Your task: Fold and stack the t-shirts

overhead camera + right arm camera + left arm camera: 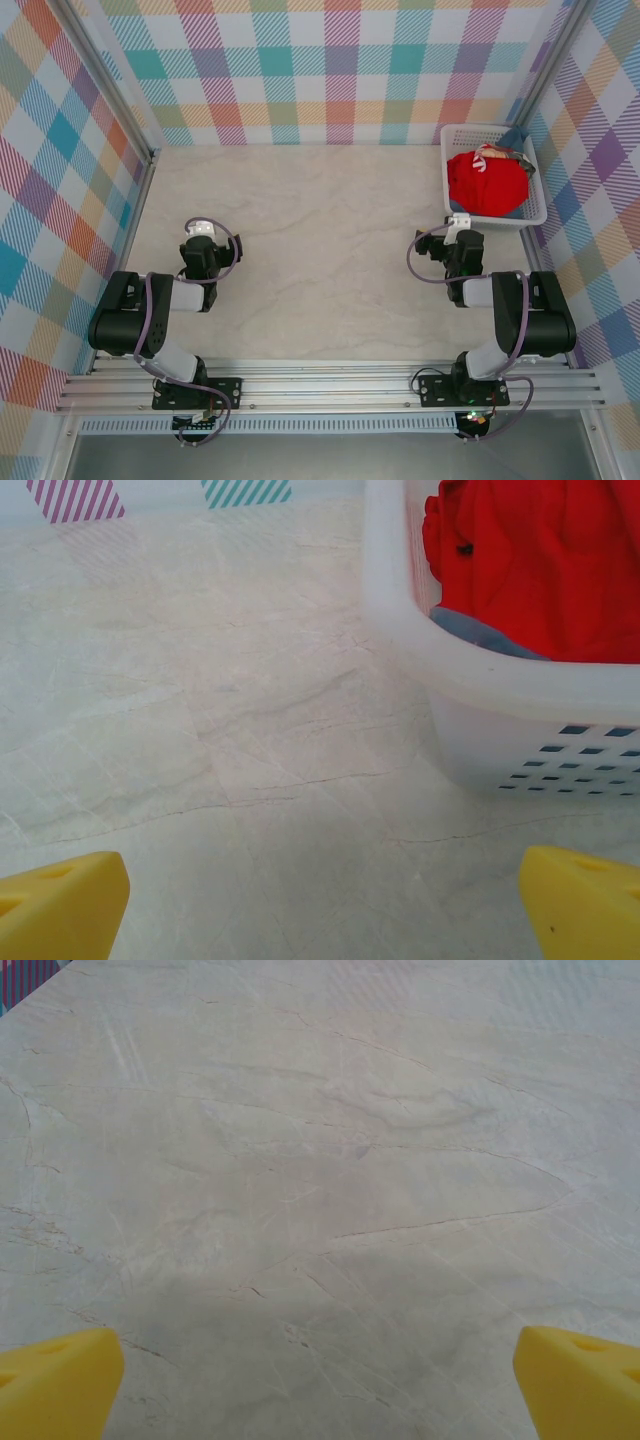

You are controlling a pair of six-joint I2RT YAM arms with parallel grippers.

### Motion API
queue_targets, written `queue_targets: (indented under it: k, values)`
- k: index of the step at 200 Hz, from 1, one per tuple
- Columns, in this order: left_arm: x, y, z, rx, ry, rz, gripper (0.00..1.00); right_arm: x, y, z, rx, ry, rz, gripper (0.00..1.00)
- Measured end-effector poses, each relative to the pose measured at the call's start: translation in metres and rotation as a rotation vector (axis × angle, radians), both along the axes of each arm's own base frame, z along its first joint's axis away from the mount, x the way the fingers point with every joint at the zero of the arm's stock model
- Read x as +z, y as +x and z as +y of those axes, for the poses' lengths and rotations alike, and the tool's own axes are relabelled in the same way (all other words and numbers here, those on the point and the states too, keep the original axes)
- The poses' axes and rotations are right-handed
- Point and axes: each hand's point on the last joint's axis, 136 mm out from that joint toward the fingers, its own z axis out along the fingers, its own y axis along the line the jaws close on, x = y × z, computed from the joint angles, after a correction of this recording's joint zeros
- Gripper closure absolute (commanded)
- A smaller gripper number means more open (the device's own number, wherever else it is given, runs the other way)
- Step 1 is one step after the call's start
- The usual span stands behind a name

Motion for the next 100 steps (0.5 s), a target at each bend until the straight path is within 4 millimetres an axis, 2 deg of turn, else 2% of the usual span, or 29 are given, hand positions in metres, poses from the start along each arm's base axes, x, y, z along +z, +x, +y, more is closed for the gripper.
queue_targets:
  k: [23,35,42,56,69,78,88,100]
  values:
    - [0.005,-0.003,-0.003,-0.003,0.015,-0.022,0.00,0.008,-0.007,-0.003,-0.027,-0.016,-0.023,0.00]
    - [0.015,-0.010,-0.011,-0.018,0.052,-0.039,0.00,0.026,-0.016,-0.002,-0.056,-0.045,-0.048,0.00]
    - [0.029,-0.015,-0.021,-0.042,0.074,-0.065,0.00,0.044,-0.020,0.002,-0.060,-0.057,-0.078,0.00]
    - [0.071,-0.019,-0.041,-0.090,0.094,-0.166,0.00,0.098,-0.022,0.013,-0.069,-0.060,-0.157,0.00]
    - [0.123,-0.019,-0.059,-0.132,0.113,-0.285,0.00,0.161,-0.014,0.017,-0.099,0.002,-0.202,0.00]
    - [0.156,-0.014,-0.067,-0.128,0.092,-0.335,0.00,0.213,-0.004,0.014,-0.126,0.070,-0.224,0.00]
    - [0.190,-0.004,-0.068,-0.083,0.030,-0.332,0.00,0.265,0.007,0.004,-0.187,0.164,-0.252,0.00]
    - [0.235,0.014,-0.059,0.024,-0.094,-0.306,0.00,0.304,0.016,-0.008,-0.233,0.247,-0.272,0.08]
